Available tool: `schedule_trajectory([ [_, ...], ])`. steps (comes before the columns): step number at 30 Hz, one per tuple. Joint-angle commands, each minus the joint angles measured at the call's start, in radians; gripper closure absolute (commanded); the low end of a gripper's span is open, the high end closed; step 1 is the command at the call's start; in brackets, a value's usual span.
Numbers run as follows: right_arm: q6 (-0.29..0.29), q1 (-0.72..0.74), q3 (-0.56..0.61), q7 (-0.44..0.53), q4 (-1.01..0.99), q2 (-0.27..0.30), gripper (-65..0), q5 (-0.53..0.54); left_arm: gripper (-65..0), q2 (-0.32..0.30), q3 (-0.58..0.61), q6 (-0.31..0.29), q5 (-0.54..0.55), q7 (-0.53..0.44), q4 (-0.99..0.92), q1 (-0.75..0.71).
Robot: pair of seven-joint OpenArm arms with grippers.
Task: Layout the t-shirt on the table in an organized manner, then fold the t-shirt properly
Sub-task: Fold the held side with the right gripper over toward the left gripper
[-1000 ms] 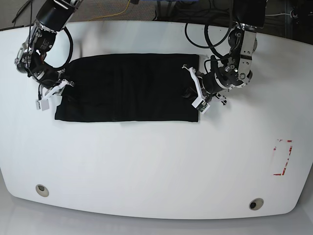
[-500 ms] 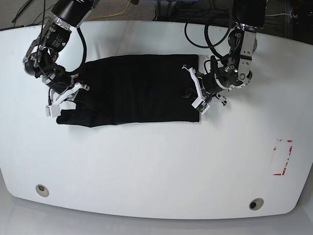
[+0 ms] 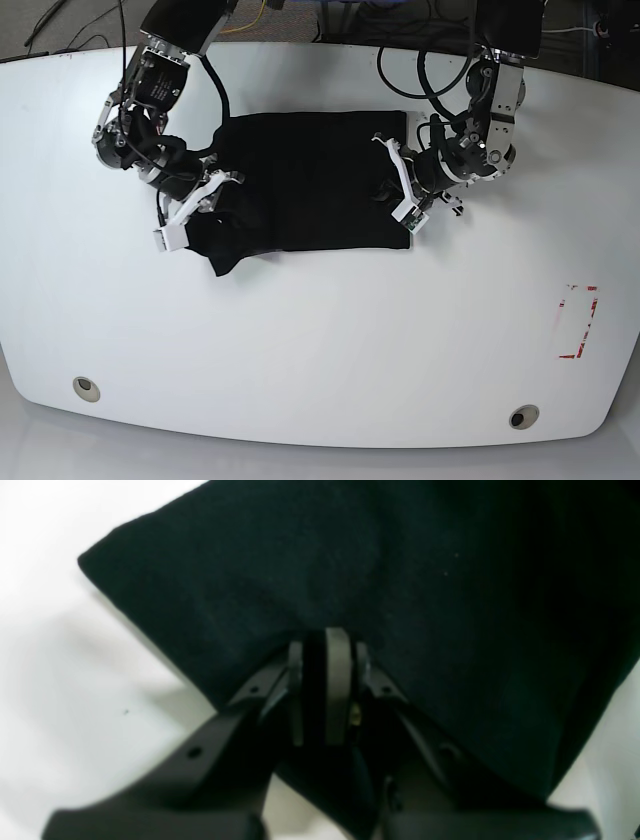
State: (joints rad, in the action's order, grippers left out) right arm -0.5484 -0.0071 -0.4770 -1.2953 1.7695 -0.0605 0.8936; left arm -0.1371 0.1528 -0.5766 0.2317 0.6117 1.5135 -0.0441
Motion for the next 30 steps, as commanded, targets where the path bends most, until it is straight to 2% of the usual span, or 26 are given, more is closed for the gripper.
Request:
schedule_trajectory([
  [1, -0.002, 0.032, 0.037, 0.016, 0.017, -0.025, -2.4, 0.032, -3.4, -0.002, 0.000, -0.003, 0.011, -0.017, 0.015, 0.014],
  [14, -0.002, 0.035, 0.188, 0.018, 0.014, -0.095, -2.4, 0.023, -3.4, 0.000, 0.000, -0.003, 0.011, -0.017, 0.015, 0.013],
  [23, -0.002, 0.032, 0.265, 0.023, 0.014, -0.097, -2.6, -0.064, -3.4, 0.001, 0.000, -0.003, 0.011, -0.017, 0.015, 0.013],
  [30, -0.002, 0.035, 0.292, 0.038, 0.010, -0.097, -2.9, -0.083, -3.4, 0.001, 0.000, -0.003, 0.011, -0.017, 0.015, 0.013],
])
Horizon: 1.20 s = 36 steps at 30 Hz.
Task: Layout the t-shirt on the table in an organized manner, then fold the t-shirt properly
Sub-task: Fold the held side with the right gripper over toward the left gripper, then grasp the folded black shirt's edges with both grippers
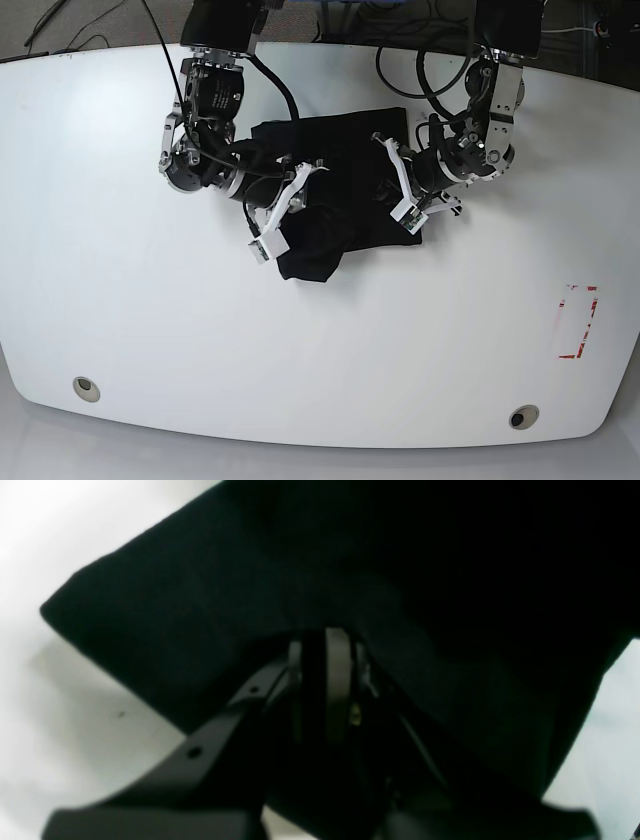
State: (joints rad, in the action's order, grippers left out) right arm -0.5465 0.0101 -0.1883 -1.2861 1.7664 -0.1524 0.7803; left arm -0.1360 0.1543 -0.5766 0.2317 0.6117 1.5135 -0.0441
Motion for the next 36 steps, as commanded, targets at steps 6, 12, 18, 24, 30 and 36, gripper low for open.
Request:
schedule_trajectory([
  [6, -0.004, 0.026, 0.005, 0.032, -0.067, -0.005, -10.0, 0.031, -3.4, 0.000, -0.002, -0.003, 0.011, -0.017, 0.015, 0.013],
  [12, -0.002, 0.034, 0.011, 0.032, -0.107, -0.005, -26.1, 0.031, -3.4, 0.002, -0.002, -0.003, 0.011, -0.017, 0.015, 0.013],
  [18, 0.081, 0.044, 0.089, 0.032, -0.107, -0.005, -36.9, 0.031, -3.4, 0.002, -0.002, -0.003, 0.011, -0.017, 0.015, 0.013],
  [24, 0.168, 0.070, 0.184, 0.033, -0.107, -0.005, -42.7, 0.031, -3.4, 0.002, -0.002, -0.003, 0.013, -0.017, 0.019, 0.013],
  [30, 0.220, 0.132, 0.266, 0.033, -0.107, -0.005, -43.8, 0.029, -3.4, -0.006, -0.008, -0.003, 0.013, -0.017, 0.037, 0.016],
  [36, 0.227, 0.189, 0.301, 0.032, -0.107, 0.003, -43.8, 0.028, -3.4, -0.064, -0.029, -0.001, 0.011, -0.017, 0.104, 0.016],
])
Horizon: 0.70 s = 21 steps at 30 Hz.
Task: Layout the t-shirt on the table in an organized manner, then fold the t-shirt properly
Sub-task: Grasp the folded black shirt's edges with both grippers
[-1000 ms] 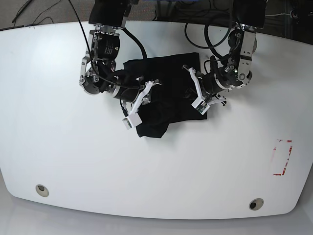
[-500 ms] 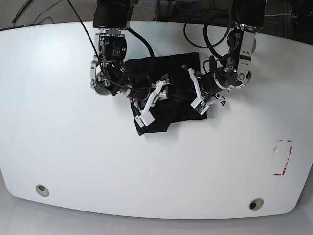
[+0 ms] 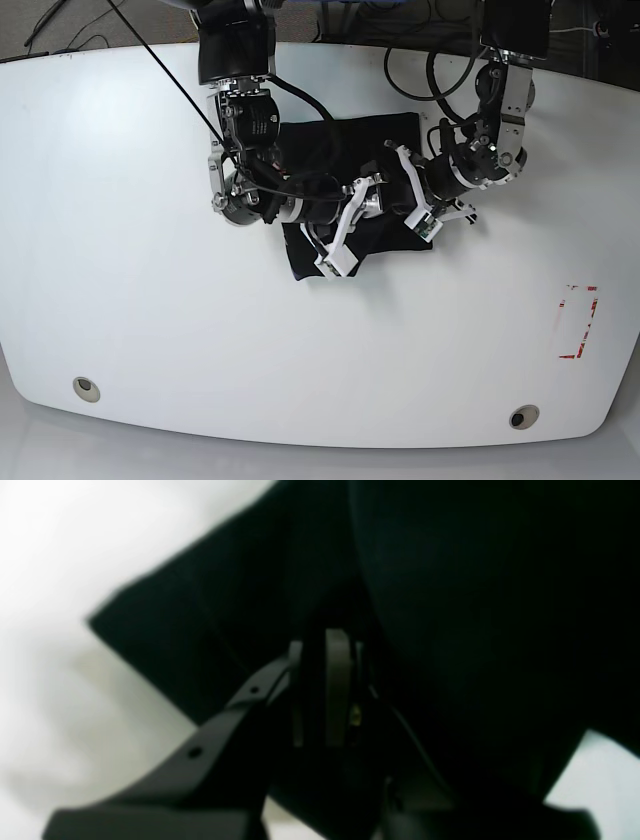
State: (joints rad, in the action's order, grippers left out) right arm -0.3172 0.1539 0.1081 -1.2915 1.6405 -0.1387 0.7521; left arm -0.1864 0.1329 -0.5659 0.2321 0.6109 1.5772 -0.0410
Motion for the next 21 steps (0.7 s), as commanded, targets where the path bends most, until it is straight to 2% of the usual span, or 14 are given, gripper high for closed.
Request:
schedule_trajectory([
  [1, -0.003, 0.054, 0.006, 0.037, 0.019, -0.006, -44.0, 0.057, -3.4, -0.020, -0.019, -0.012, 0.011, -0.016, 0.053, 0.013],
  [6, -0.001, 0.086, 0.032, 0.037, 0.017, 0.015, -44.0, 0.056, -3.4, -0.046, -0.068, -0.012, 0.011, -0.016, 0.104, 0.013],
  [21, -0.009, 0.152, 0.094, 0.037, 0.017, 0.023, -44.0, 0.056, -3.4, -0.048, -0.252, -0.012, 0.011, -0.016, 0.156, 0.028],
])
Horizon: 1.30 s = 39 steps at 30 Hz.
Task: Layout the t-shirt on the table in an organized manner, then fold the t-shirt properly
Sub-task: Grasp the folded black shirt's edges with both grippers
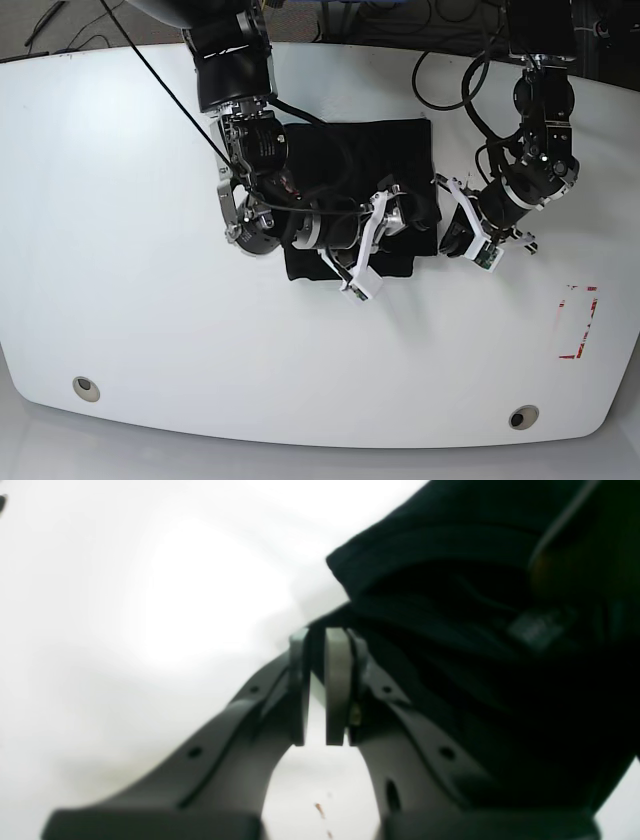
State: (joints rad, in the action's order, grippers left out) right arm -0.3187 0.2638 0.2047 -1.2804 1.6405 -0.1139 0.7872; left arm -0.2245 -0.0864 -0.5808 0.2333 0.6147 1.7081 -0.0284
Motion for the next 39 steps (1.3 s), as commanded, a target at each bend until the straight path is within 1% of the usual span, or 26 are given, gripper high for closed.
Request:
schedule_trajectory([
  [1, -0.007, 0.050, -0.003, 0.026, 0.017, 0.000, -43.8, 0.021, -3.2, -0.009, -0.048, 0.003, 0.010, -0.020, 0.028, 0.015],
  [4, -0.007, 0.073, -0.004, 0.026, 0.017, 0.007, -43.8, 0.021, -3.2, -0.009, -0.092, 0.003, 0.010, -0.020, 0.033, 0.018],
  [8, -0.009, 0.096, -0.004, 0.029, 0.017, 0.055, -43.7, -0.010, -3.2, -0.009, -0.137, 0.003, 0.010, -0.020, 0.069, 0.022],
  [9, -0.009, 0.098, -0.004, 0.029, 0.017, 0.059, -43.7, -0.016, -3.2, -0.009, -0.141, 0.003, 0.010, -0.020, 0.076, 0.022],
  [12, -0.013, 0.099, -0.004, 0.061, 0.022, 0.099, -43.7, -0.074, -3.2, -0.008, -0.172, 0.002, 0.011, -0.020, 0.109, 0.018],
  [16, -0.061, 0.096, 0.002, 0.092, 0.022, 0.141, -43.5, -0.140, -3.2, -0.008, -0.175, 0.000, 0.016, -0.020, 0.129, 0.015],
  [17, -0.089, 0.096, 0.002, 0.100, 0.023, 0.156, -42.6, -0.162, -3.2, -0.008, -0.174, 0.000, 0.016, -0.020, 0.142, 0.014],
  [18, -0.102, 0.096, 0.002, 0.107, 0.023, 0.165, -41.6, -0.174, -3.2, -0.005, -0.172, 0.000, 0.016, -0.020, 0.148, 0.012],
  [20, -0.139, 0.096, 0.002, 0.137, 0.031, 0.193, -36.9, -0.206, -3.2, 0.009, -0.160, 0.000, 0.018, -0.020, 0.163, 0.009],
  [22, -0.162, 0.093, 0.002, 0.166, 0.040, 0.211, -31.4, -0.234, -3.2, 0.033, -0.140, 0.000, 0.018, -0.020, 0.171, -0.003],
  [25, -0.181, 0.093, 0.002, 0.204, 0.051, 0.234, -17.5, -0.286, -3.2, 0.052, -0.111, 0.000, 0.015, -0.025, 0.186, -0.028],
  [28, -0.184, 0.093, -0.001, 0.222, 0.046, 0.236, -3.4, -0.331, -3.2, 0.053, -0.060, 0.000, 0.011, -0.071, 0.189, -0.044],
  [29, -0.184, 0.093, -0.001, 0.226, 0.046, 0.236, -1.0, -0.341, -3.2, 0.050, -0.048, 0.000, 0.010, -0.085, 0.189, -0.051],
  [31, -0.185, 0.093, 0.000, 0.230, 0.048, 0.236, 0.0, -0.386, -3.2, 0.043, 0.014, 0.000, 0.001, -0.155, 0.185, -0.089],
  [33, -0.187, 0.091, 0.000, 0.232, 0.050, 0.234, -1.8, -0.409, -3.2, 0.038, 0.075, 0.000, -0.022, -0.204, 0.185, -0.130],
  [37, -0.187, 0.091, 0.000, 0.236, 0.043, 0.230, -1.9, -0.423, -3.2, 0.033, 0.179, 0.000, -0.079, -0.276, 0.185, -0.192],
  [39, -0.187, 0.091, 0.000, 0.256, 0.036, 0.228, -1.9, -0.417, -3.2, 0.038, 0.222, 0.000, -0.114, -0.309, 0.185, -0.219],
])
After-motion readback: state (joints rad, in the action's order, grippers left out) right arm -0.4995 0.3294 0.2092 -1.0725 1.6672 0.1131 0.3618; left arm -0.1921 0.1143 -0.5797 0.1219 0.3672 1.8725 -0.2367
